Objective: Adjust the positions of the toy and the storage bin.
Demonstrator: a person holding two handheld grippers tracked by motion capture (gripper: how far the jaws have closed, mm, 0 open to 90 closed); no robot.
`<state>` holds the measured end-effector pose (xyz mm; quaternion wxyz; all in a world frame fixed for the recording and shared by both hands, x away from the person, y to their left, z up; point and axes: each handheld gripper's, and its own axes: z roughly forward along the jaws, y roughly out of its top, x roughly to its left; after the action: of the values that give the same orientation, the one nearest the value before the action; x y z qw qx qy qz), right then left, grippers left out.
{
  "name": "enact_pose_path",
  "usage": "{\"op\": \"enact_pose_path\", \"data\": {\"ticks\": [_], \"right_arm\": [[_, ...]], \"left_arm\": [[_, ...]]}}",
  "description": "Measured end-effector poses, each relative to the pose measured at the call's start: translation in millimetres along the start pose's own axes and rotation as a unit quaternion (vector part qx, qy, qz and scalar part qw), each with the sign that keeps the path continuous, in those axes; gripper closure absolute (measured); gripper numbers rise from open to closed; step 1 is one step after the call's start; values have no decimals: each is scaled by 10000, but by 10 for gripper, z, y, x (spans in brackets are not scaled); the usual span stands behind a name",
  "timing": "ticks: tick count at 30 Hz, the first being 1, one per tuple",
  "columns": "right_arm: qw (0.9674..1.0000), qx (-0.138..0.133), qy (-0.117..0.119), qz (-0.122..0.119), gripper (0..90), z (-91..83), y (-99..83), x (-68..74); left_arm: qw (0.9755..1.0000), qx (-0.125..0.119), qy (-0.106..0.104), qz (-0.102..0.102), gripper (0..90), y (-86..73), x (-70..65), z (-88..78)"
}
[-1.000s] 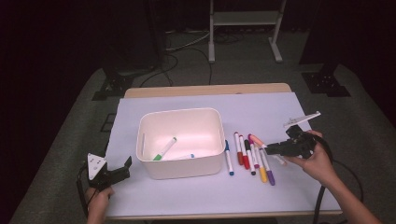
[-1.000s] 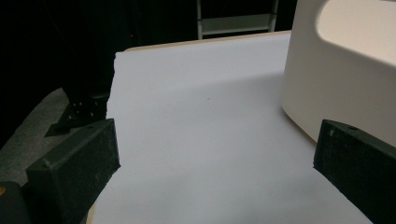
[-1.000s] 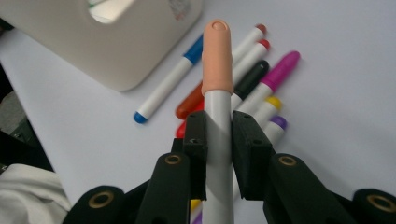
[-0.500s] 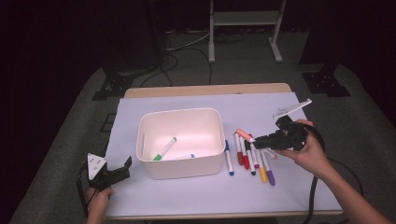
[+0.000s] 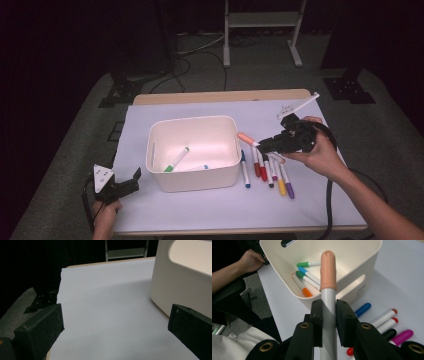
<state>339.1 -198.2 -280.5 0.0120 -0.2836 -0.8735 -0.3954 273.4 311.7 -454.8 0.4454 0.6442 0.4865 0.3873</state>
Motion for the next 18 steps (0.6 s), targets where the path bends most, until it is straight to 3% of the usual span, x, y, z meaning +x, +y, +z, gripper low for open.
{"op": "enact_pose_path", "data": {"ticks": [9, 18], "right_arm": [[9995, 162, 174, -217, 756, 157, 161, 131], [9965, 291, 568, -546, 756, 356, 528, 361]], "left_arm": [[10000, -1, -12, -5, 0, 0, 1, 1], [10000, -20, -6, -20, 0, -1, -1, 2]]}}
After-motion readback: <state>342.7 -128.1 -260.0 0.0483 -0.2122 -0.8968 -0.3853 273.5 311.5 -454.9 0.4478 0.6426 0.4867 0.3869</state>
